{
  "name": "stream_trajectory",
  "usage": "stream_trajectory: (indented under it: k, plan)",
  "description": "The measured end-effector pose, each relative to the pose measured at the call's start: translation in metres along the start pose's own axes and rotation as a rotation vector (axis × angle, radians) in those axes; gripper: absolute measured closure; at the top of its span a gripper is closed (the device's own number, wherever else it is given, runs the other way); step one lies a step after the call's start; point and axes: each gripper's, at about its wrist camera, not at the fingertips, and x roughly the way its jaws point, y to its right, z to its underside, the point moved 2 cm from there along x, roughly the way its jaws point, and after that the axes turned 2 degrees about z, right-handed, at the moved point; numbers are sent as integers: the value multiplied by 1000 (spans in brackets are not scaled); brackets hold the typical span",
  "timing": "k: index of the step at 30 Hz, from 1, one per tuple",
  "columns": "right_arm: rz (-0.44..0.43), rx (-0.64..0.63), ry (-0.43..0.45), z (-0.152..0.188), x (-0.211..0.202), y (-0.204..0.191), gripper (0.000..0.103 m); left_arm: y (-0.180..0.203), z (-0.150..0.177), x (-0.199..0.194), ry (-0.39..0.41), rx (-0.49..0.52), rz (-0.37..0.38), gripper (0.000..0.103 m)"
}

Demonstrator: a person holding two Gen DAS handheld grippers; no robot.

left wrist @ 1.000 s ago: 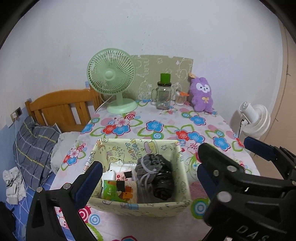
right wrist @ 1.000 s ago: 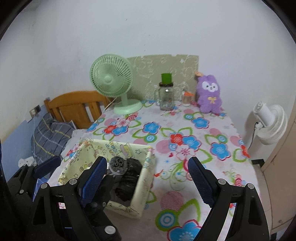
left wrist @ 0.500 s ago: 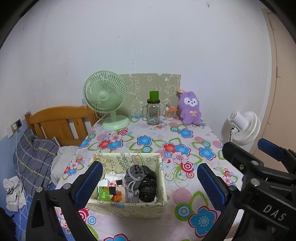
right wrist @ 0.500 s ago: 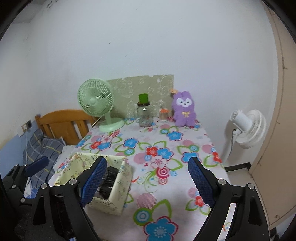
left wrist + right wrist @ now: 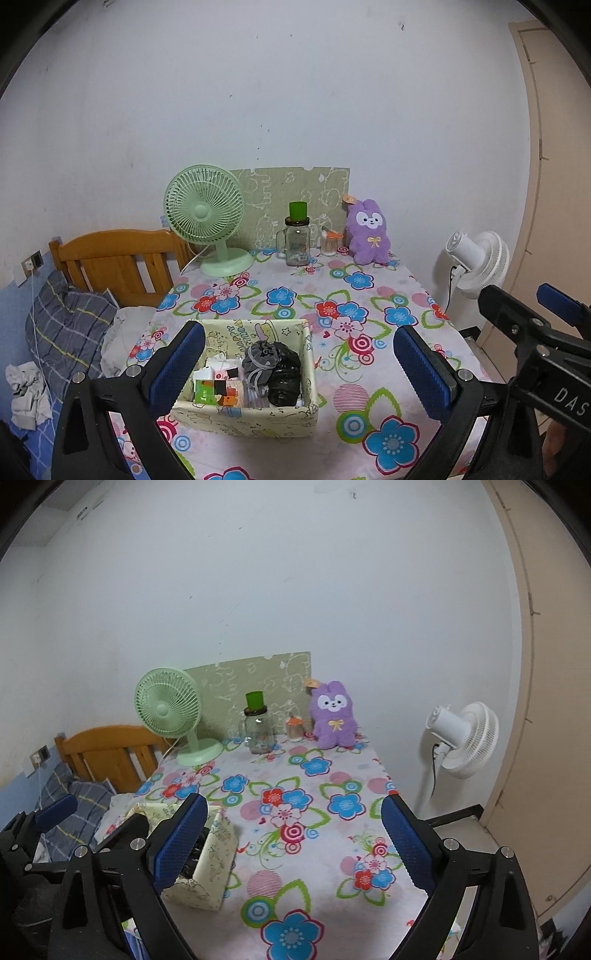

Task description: Organize soft objects

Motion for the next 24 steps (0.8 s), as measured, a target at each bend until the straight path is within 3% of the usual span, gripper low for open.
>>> stream_trajectory:
  k: [24]
  plan:
    - [19, -13, 7, 3, -3, 1, 6, -14, 1, -11, 36, -42, -38, 0]
